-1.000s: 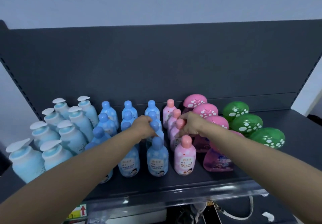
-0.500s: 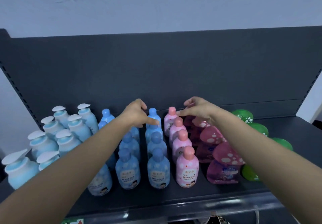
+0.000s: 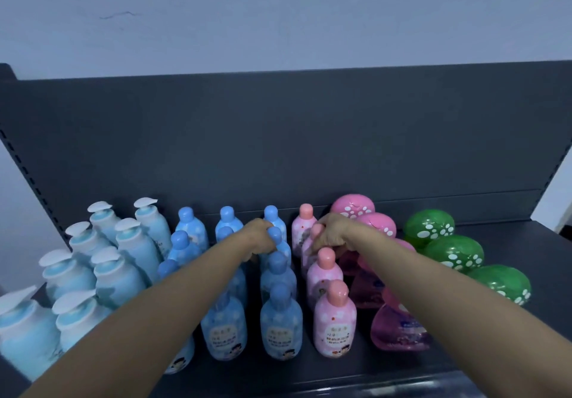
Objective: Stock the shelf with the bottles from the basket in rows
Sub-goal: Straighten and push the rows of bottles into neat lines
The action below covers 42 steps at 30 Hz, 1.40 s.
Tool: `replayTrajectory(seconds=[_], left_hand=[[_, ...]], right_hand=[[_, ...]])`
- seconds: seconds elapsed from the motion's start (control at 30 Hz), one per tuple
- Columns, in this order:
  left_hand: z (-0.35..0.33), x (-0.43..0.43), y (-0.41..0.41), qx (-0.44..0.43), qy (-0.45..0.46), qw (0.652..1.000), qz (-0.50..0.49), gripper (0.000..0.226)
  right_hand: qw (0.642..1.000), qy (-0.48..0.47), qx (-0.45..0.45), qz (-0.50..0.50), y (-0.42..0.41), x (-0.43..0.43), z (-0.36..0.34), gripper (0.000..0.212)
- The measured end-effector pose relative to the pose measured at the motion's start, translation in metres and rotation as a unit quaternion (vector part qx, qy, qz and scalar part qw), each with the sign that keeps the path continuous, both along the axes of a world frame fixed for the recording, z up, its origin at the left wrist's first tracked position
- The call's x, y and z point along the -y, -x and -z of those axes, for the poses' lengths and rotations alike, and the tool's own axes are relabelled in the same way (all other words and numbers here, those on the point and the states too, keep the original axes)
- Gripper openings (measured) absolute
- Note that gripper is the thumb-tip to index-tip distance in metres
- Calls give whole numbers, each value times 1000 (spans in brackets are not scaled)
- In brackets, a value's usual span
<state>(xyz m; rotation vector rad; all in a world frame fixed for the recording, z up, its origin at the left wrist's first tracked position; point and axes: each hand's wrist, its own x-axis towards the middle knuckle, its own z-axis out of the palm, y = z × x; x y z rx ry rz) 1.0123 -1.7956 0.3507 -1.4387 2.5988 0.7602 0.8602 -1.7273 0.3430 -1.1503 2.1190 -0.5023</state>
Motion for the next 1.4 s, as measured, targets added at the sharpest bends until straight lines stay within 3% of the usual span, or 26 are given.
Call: replayTrajectory(seconds=[0.13,0.23,0.3,0.43,0.5,0.7,0.9,0.97,1.03,1.1,1.13,1.2,1.27,1.33,1.4], left_hand=[[-3,9,-6,-15,-29,999,-2,28],[-15,31,-8,-164,-78,981,-62,49],[-19,44,-2,-230,-47,966,-104,52],[-3,58,16,-131,-5,988,-77,63],[7,64,22,-97,-21,993,-64,58],[15,76,32,-129,-102,985,-43,30],[19,77,34,-142,-109,983,-42,38],[9,75,31,-182,-61,980,-57,56],[-8,58,16,-297,24,951,-82,61],[-19,4,-16,-477,132,865,-87,44],[-15,-32,-34,-557,165,810,-82,35],[14,-107,-62,-646,183,738,-69,33],[59,-155,-68,-617,212,752,-93,50],[103,-168,-60,-557,238,787,-121,67],[125,-166,-50,-521,187,814,-178,77]], right_hand=[[999,-4,-21,-24,8,-1,-15,55],[995,91,7,25,16,9,-37,60],[990,129,32,51,17,20,-40,64],[998,55,-16,-1,10,41,-17,50],[998,42,-52,-17,10,52,-6,38],[974,-34,-209,-85,12,63,-11,52],[962,-73,-238,-112,12,62,-15,49],[966,-24,-250,-67,9,54,-29,55],[946,134,-294,-28,6,25,-51,57],[877,393,-275,-19,-8,-35,-65,42],[832,511,-218,0,-23,-72,-63,32],[759,640,-106,58,-59,-138,-27,26],[753,648,-43,102,-88,-171,34,38],[801,583,-41,126,-102,-175,87,62],[851,502,-48,148,-105,-166,121,77]])
